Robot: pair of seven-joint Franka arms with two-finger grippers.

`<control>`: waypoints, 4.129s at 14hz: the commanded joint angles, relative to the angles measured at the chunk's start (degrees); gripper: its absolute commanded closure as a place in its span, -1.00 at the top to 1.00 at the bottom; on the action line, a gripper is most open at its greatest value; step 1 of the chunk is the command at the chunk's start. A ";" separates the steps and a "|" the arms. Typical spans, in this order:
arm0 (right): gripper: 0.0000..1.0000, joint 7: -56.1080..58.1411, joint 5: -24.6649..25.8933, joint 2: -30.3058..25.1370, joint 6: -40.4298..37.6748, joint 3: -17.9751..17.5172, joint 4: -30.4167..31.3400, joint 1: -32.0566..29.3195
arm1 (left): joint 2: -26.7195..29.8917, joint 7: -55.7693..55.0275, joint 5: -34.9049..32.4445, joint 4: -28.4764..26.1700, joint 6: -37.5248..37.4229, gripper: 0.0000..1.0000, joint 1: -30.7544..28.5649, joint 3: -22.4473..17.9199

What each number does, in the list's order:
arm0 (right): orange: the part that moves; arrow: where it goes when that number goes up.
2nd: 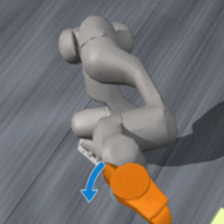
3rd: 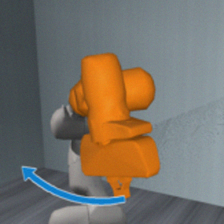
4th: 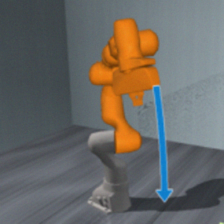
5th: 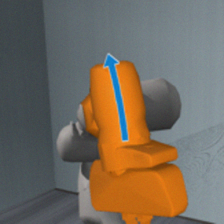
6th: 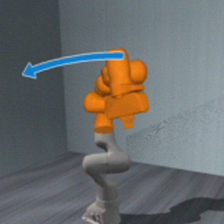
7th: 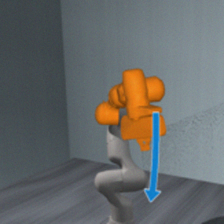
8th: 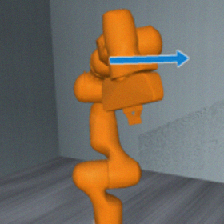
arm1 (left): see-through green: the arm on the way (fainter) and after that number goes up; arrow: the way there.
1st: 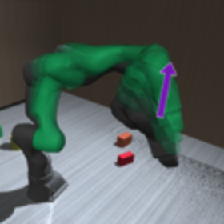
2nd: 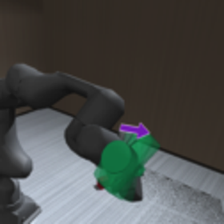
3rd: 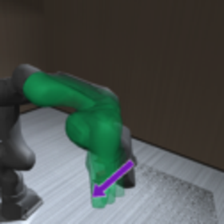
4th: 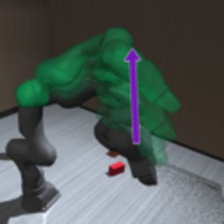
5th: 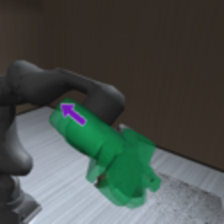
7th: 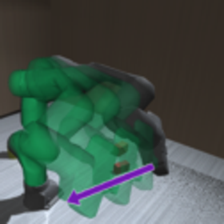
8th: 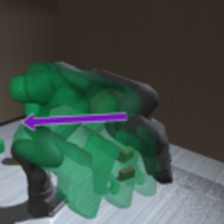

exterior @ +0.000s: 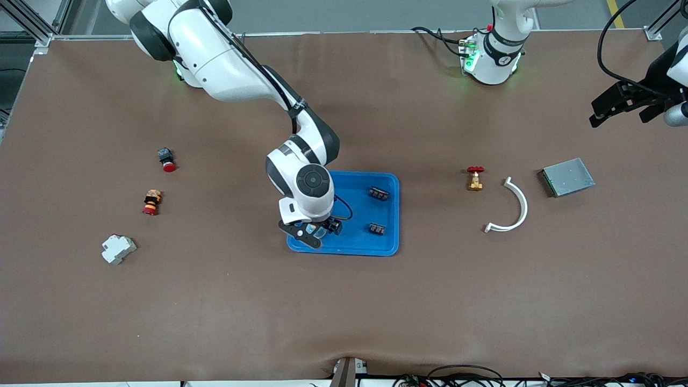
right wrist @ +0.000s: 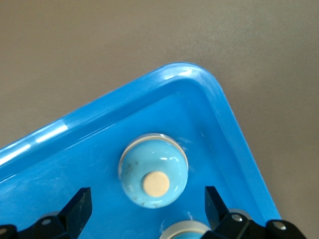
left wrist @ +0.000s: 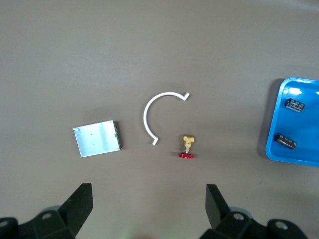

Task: Place electrolytic capacitor and blue bell in tray

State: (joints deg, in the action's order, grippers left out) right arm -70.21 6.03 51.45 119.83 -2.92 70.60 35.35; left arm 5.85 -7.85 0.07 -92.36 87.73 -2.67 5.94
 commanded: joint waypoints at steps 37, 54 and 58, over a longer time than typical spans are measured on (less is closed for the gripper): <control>1.00 70.91 -2.60 -48.45 -22.88 5.72 22.30 -35.26 | 1.09 0.64 0.81 0.42 0.07 1.00 0.30 0.30; 1.00 70.30 -10.77 -52.68 -23.76 8.72 25.73 -35.17 | -3.03 0.29 0.37 4.37 -0.28 1.00 0.38 0.13; 1.00 70.21 -10.77 -53.46 -23.85 8.63 25.99 -34.91 | -3.48 0.21 0.28 4.73 -0.28 1.00 0.47 0.21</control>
State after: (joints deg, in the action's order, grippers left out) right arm 0.09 -3.52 0.61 95.71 5.77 94.45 0.42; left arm 3.07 -7.81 0.07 -89.17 87.79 -2.40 6.14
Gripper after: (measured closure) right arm 0.000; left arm 0.000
